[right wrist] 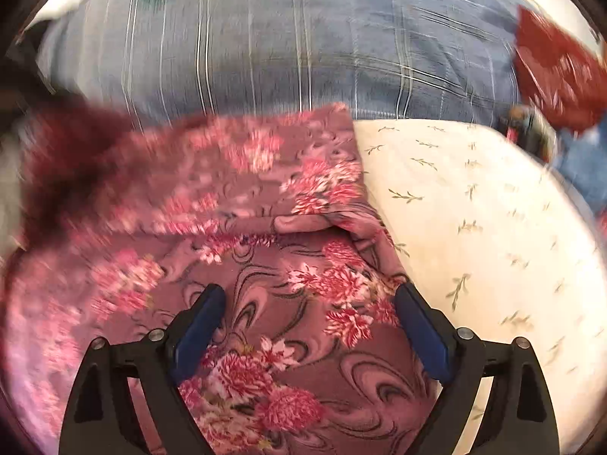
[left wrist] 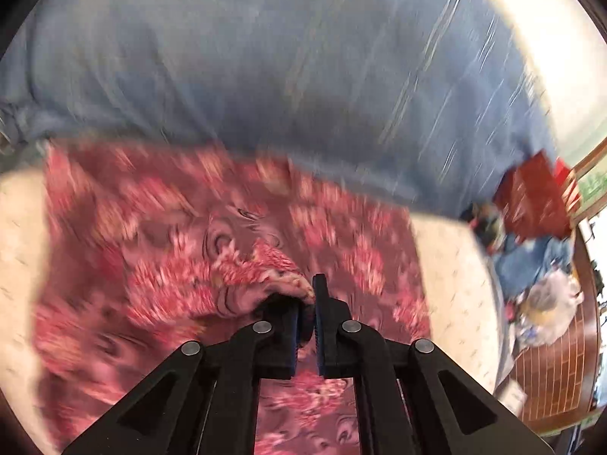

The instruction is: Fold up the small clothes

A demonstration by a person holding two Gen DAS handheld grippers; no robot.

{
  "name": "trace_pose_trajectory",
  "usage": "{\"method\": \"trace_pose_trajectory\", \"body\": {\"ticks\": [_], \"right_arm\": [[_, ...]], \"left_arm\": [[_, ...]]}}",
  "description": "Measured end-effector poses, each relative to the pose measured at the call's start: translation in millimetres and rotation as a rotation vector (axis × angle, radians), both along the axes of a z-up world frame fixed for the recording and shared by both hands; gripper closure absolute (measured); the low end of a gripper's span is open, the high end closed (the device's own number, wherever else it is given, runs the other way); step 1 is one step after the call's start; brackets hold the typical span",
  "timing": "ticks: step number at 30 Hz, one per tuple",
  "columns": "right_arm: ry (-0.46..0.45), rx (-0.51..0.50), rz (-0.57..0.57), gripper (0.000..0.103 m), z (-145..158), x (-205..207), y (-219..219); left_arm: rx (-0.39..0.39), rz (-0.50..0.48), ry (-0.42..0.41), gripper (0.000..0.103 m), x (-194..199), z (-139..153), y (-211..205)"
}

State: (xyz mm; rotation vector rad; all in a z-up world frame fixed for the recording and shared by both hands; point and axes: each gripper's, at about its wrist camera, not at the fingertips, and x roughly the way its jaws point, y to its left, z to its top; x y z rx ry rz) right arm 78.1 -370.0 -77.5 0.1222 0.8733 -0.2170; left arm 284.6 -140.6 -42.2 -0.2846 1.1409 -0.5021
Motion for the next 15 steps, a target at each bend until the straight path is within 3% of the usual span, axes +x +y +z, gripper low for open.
{"method": "trace_pose_trajectory", "body": {"ticks": [3, 6, 8, 11, 13, 15], "right_arm": [[0.018, -0.041, 0.017, 0.003, -3, 3, 7], [0.036, -0.048, 0.038, 0.001, -5, 8, 10], [0.030, -0.032, 0.040, 0.000, -4, 6, 8], [0.035, -0.044, 0.040, 0.000, -6, 7, 8], [0.042, -0.039, 0.041, 0.000, -7, 8, 8], [0.048, -0.031, 0.044, 0.000, -6, 10, 7]], "left_arm": [[0.078, -0.014, 0.071, 0.095, 16, -31, -29], [0.090, -0.037, 0.058, 0.093, 17, -30, -31], [0.031, -0.053, 0.047, 0.086, 8, -14, -21], [-0.108, -0.037, 0.010, 0.067, -12, 6, 24], [-0.157, 0.009, -0.028, 0.047, -27, 15, 62], [-0.200, 0.064, -0.036, 0.046, -39, 12, 104]]}}
